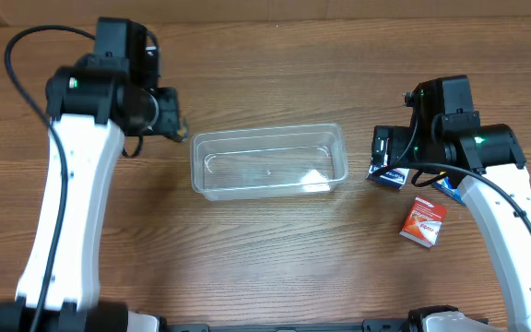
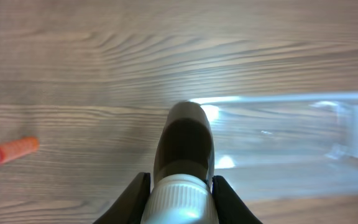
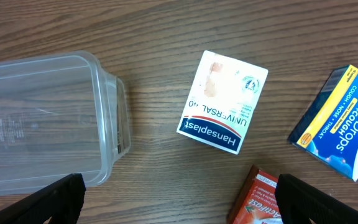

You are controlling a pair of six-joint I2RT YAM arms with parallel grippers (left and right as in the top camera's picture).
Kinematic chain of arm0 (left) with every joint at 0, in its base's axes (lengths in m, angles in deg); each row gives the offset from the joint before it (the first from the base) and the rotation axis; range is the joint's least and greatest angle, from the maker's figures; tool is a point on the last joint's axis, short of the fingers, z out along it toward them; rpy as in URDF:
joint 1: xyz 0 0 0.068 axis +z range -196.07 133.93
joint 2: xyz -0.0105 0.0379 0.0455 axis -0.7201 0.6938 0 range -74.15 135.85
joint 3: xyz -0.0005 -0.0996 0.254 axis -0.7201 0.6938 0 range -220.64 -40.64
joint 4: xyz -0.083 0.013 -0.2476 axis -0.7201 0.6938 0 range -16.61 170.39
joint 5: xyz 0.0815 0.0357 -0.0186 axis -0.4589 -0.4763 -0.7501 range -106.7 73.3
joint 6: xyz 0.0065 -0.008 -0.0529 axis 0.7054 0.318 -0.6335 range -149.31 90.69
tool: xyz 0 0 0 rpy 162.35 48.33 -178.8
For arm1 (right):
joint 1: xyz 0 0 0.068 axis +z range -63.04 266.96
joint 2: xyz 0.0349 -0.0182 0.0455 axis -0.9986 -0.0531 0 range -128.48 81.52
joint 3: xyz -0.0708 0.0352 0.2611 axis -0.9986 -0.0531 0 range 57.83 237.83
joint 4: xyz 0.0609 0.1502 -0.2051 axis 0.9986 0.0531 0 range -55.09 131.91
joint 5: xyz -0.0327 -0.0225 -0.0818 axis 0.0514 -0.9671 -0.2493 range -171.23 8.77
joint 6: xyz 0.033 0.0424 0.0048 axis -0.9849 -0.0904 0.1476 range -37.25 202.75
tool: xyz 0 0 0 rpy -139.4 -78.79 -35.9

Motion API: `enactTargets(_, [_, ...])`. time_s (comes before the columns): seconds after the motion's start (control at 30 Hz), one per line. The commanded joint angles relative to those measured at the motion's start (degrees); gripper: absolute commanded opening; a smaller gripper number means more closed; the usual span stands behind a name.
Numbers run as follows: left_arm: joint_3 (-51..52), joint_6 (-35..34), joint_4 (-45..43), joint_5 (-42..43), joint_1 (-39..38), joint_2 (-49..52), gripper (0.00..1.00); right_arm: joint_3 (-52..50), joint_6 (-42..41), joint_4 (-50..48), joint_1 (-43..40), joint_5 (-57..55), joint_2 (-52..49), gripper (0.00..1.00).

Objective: Pack container
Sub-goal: 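Carry the black bottle into the container and release it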

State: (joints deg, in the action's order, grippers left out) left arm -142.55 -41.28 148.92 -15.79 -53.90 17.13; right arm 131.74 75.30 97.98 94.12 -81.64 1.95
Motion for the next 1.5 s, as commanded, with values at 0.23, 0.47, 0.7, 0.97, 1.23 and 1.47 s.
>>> enactTargets(0.23, [5.2,-12.2,-0.8,-0.3,-8.2,3.4,0.04,1.8,-0.1,0.1,-0.2,-0.3,-0.2,1.00])
enactTargets(0.47, [7.5,-15.8,-5.2,-4.7,-8.8,12.8,0.04,1.8,-0.1,0.3,-0.2,-0.3,-0.2,1.00])
enactTargets(0.7, [7.5,-15.9,-8.9,-4.8,-8.8,19.6,0.04,1.8,-0.1,0.2,-0.2,-0.3,-0.2,1.00])
enactTargets(0.97, [7.5,-15.9,-9.2,-5.4,-8.8,22.1,0.49,1.8,-0.1,0.2,-0.2,-0.3,-0.2,1.00])
enactTargets(1.23, [6.1,-15.0,-8.2,-5.4,-8.8,22.1,0.76,1.8,-0.1,0.2,-0.2,-0.3,-0.2,1.00])
enactTargets(1.47, [-5.2,-15.0,-0.9,-5.6,-8.8,20.5,0.69,1.8,-0.1,0.0,-0.2,-0.4,-0.2,1.00])
